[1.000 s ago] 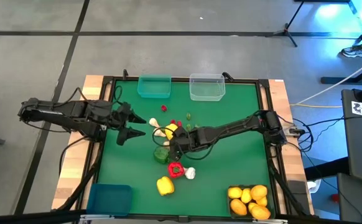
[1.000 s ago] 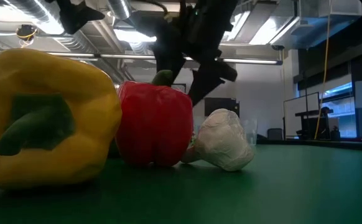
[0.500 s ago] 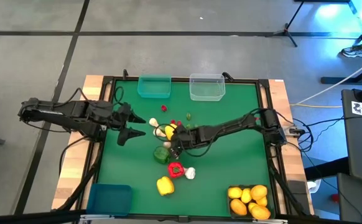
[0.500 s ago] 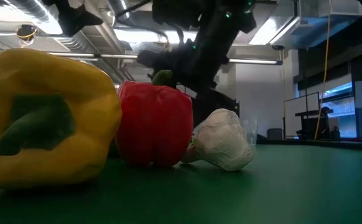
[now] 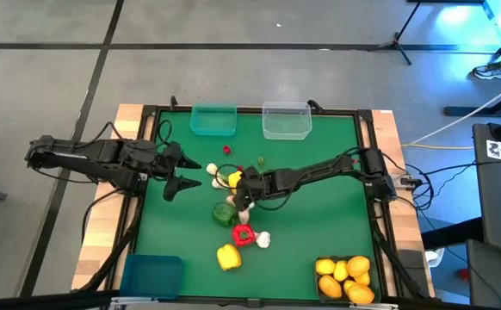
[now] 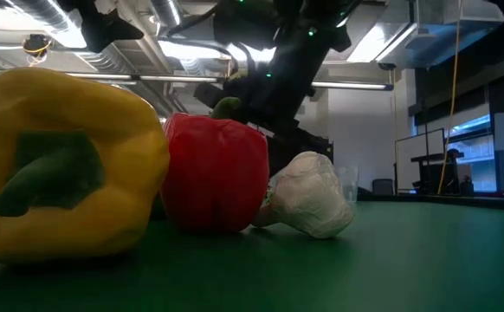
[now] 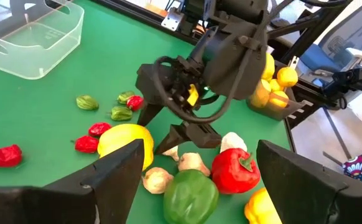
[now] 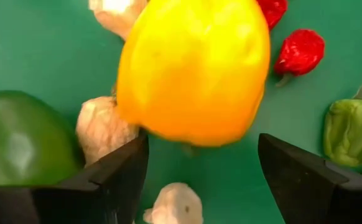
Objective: Sort produce into baskets
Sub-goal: Put the yellow bell pepper into the skyblue bin
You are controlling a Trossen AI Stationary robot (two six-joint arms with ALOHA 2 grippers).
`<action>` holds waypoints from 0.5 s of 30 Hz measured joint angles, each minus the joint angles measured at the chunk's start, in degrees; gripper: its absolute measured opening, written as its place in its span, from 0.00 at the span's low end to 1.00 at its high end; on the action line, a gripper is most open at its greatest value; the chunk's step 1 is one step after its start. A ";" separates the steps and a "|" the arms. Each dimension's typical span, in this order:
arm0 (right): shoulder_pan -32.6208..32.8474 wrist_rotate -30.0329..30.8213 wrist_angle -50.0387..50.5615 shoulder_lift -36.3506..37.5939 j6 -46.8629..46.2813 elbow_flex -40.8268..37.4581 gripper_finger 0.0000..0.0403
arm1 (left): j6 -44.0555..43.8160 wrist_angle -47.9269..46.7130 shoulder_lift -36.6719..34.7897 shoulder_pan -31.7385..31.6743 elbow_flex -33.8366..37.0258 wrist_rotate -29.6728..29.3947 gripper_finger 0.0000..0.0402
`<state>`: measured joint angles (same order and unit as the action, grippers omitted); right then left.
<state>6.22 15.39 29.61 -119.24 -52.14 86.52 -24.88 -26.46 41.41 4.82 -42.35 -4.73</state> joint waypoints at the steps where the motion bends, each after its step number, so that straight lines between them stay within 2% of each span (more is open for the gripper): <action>1: -0.01 0.03 0.12 0.00 0.04 0.00 0.73 | 0.02 0.00 -0.02 0.00 0.00 0.00 0.76; 15: 0.11 -0.32 -0.90 -2.05 -0.22 0.07 0.73 | 1.48 0.02 -0.01 0.00 0.02 -0.15 0.76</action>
<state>6.33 15.07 28.71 -121.30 -52.36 86.59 -23.40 -26.44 41.40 4.82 -42.33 -4.88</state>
